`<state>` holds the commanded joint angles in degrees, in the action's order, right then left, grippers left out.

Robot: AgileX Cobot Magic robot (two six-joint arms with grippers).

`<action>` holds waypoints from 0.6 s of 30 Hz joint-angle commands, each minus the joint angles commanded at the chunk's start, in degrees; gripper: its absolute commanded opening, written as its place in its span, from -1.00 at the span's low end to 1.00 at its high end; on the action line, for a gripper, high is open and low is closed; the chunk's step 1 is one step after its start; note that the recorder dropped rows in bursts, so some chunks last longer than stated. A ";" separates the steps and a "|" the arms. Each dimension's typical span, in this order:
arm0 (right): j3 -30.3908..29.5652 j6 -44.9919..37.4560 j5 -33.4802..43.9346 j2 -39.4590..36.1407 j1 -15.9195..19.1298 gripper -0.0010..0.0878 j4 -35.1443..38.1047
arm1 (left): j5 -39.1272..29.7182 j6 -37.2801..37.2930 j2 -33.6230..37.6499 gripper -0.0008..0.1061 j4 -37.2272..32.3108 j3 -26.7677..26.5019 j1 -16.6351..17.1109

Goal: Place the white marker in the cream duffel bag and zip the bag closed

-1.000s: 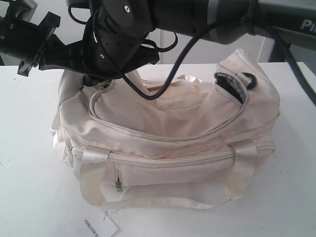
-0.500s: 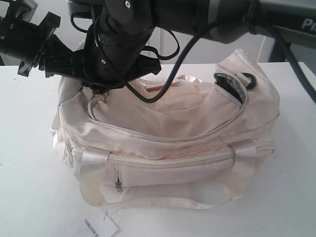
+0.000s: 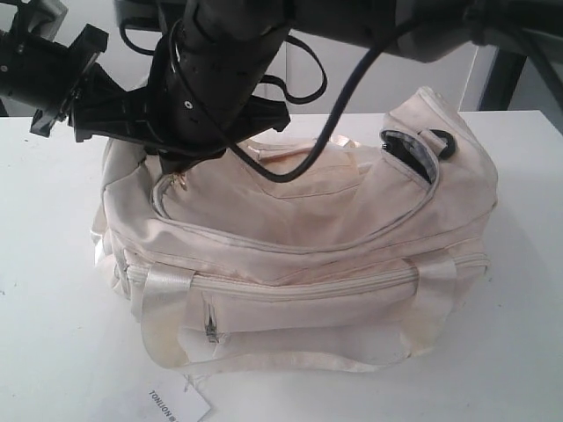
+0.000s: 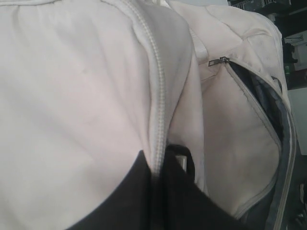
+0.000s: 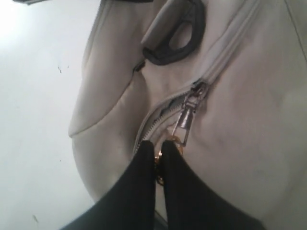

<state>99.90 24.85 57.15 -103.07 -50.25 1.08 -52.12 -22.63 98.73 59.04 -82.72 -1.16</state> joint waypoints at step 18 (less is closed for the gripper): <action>0.00 -12.67 3.63 0.13 0.00 -0.98 15.49 | 0.00 0.00 0.00 -0.99 0.00 0.00 0.00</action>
<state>99.90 12.17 60.78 -102.93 -50.25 16.57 -52.12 -22.63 98.73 59.04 -82.72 -1.16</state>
